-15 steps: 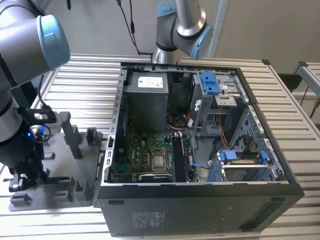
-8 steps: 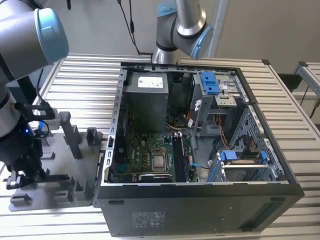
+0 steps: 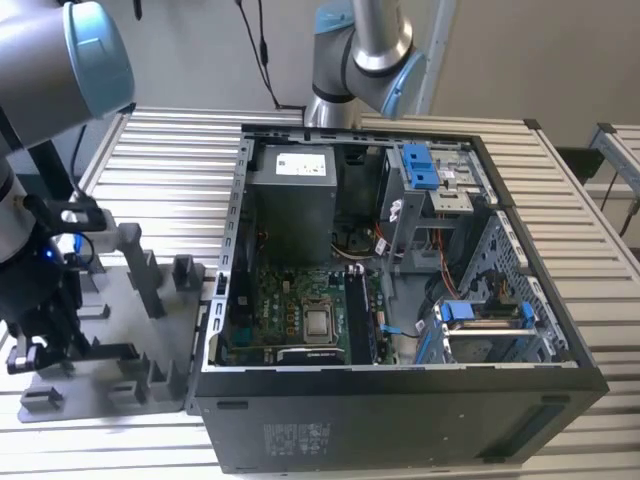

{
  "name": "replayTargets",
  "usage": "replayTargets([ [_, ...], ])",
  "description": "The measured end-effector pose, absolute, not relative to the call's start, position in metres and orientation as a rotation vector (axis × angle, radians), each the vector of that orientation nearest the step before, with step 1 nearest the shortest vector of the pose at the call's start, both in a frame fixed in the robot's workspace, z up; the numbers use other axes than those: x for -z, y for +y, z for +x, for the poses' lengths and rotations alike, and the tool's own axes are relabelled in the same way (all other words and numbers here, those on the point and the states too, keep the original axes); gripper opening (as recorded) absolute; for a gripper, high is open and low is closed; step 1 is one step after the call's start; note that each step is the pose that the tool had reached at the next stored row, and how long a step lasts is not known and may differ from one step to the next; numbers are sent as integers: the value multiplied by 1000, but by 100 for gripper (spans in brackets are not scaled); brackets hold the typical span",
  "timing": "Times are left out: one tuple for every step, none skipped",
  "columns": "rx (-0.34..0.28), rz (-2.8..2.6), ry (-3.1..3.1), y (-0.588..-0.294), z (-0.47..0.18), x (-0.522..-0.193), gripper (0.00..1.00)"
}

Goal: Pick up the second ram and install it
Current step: 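Pick up the second ram and move it above second insertion slot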

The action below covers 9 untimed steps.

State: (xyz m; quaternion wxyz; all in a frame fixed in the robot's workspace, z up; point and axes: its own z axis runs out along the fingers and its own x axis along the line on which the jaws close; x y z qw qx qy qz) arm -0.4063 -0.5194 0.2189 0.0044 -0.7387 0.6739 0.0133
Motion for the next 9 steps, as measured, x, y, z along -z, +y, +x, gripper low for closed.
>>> replayTargets([
  [-42, -2314, 2111, -519, -406, -220, 14],
  [-42, -2314, 2111, -519, -406, -221, 14],
  [-42, -2314, 2111, -519, -406, -222, 14],
  [-42, -2314, 2111, -519, -406, -223, 14],
  [-42, -2314, 2111, -519, -406, -225, 14],
  [-42, -2314, 2111, -519, -406, -226, 14],
  [-42, -2314, 2111, -519, -406, -228, 14],
  [-42, -2314, 2111, -519, -406, -228, 14],
  [-42, -2314, 2111, -519, -406, -228, 14],
])
